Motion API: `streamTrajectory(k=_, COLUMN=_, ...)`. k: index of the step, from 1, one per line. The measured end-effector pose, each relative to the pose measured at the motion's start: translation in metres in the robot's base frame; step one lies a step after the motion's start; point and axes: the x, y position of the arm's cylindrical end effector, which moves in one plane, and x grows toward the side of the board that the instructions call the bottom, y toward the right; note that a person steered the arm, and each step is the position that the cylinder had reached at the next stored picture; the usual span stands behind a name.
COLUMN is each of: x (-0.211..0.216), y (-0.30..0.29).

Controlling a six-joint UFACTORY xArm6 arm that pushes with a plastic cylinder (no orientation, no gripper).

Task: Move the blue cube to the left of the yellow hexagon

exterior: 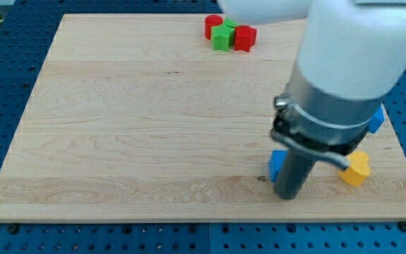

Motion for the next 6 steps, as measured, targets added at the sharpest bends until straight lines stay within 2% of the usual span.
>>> streamTrajectory(k=1, x=-0.041, y=0.007)
streamTrajectory(k=2, x=-0.037, y=0.007)
streamTrajectory(k=3, x=-0.005, y=0.002)
streamTrajectory(k=4, x=-0.035, y=0.002)
streamTrajectory(k=5, x=-0.084, y=0.021)
streamTrajectory(k=6, x=-0.107, y=0.043)
